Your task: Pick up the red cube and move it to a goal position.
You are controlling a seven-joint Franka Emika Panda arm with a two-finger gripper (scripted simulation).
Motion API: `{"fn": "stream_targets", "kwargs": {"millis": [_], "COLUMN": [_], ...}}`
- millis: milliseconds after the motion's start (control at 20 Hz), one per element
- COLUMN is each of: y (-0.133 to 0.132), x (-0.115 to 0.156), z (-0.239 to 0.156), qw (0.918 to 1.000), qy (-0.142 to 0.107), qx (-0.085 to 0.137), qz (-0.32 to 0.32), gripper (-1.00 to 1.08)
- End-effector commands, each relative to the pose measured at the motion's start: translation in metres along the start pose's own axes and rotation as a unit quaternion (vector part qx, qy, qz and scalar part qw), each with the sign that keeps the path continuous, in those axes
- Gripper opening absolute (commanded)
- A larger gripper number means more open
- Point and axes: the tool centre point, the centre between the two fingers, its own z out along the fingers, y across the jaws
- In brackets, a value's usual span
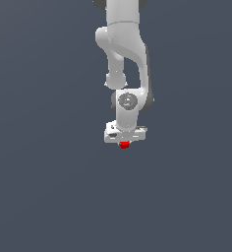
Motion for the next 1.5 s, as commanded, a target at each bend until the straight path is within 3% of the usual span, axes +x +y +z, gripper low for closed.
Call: {"fn": "stream_targets", "kwargs": {"millis": [0,350,1050,1450], "y": [0.003,0.016,0.055,0.067], "x": [0.001,0.006,0.023,0.03], "z": [-0.009,-0.053,-0.187,-0.229], "qw": [1.0,1.0,1.0,1.0], "qy": [0.001,0.001,0.001,0.001], "qx": [0.0,0.0,0.0,0.0], "qz": [0.0,0.0,0.0,0.0], "gripper": [-1.0,-1.0,-1.0,-1.0]}}
